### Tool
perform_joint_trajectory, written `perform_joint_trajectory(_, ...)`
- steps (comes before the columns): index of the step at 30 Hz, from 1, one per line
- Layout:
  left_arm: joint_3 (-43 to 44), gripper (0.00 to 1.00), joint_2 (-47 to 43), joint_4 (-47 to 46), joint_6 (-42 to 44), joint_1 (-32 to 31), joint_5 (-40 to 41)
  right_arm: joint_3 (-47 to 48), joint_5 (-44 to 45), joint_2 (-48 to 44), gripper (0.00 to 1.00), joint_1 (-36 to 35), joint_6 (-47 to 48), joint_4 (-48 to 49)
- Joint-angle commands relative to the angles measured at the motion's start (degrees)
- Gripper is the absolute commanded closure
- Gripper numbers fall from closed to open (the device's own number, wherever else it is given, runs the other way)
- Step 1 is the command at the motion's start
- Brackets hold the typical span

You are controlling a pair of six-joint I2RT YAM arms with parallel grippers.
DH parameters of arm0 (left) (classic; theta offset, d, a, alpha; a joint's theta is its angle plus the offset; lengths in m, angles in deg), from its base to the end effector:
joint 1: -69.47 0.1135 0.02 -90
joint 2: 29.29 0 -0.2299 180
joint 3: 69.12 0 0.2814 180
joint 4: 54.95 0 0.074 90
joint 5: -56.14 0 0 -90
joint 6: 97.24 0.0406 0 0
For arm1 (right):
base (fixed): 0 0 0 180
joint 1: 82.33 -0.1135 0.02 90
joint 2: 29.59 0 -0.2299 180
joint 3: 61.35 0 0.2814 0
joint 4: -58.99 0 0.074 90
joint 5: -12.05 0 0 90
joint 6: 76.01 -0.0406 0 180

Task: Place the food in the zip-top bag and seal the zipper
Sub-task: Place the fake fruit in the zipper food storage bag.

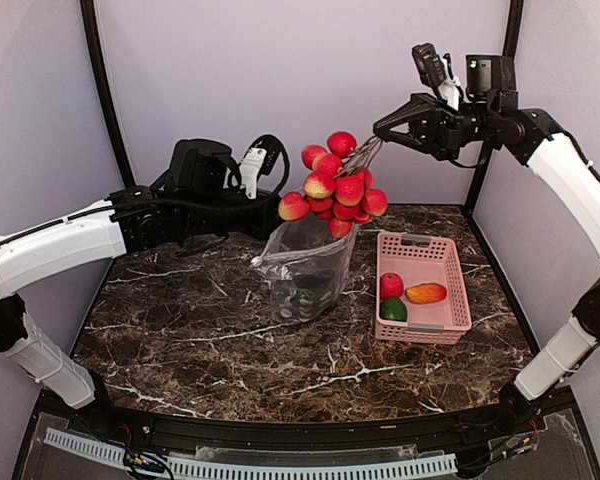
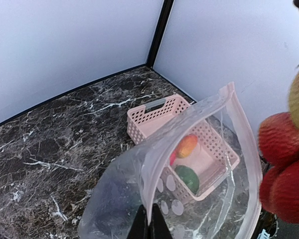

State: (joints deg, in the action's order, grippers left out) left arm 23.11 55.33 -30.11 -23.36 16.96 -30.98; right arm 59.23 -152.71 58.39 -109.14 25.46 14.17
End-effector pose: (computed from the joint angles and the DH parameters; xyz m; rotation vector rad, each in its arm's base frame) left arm 0.2370 -0.3056 0.3457 0.5732 1.8593 -0.7677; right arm 0.2784 0.1846 0.4769 -1.4035 1.1454 1.3338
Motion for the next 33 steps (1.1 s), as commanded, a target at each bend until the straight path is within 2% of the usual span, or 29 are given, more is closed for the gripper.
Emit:
perform_joint_trajectory(1,-1.2,0.99,-3.3,-5.2,-2.3,-0.1,-4.2,-3.9,-2.1,0.5,1.0,-0.3,-1.3,7.0)
perform_joint_trajectory(11,-3.0,0.99,-4.7,-5.7,-3.3,-0.1,-1.9,-9.8,0.2,-0.5,1.0,-0.3,-0.3,8.3)
perform_joint_trajectory(17,-4.2,0.99,-5.6,-5.8,-3.6,0.0,2.9,-11.7,1.5,-1.3,1.0,-0.4,4.2,3.0)
perform_joint_trajectory(25,-4.3,0.99,-4.6,-5.6,-4.5,0.0,3.7,-13.1,5.1,-1.4,1.0,-2.5,12.2,-4.9)
perform_joint_trajectory(33,-4.1,0.99,-4.4,-5.8,-4.8,0.0,3.7,-12.8,8.3,-0.4,1.0,-5.0,14.3,-7.3)
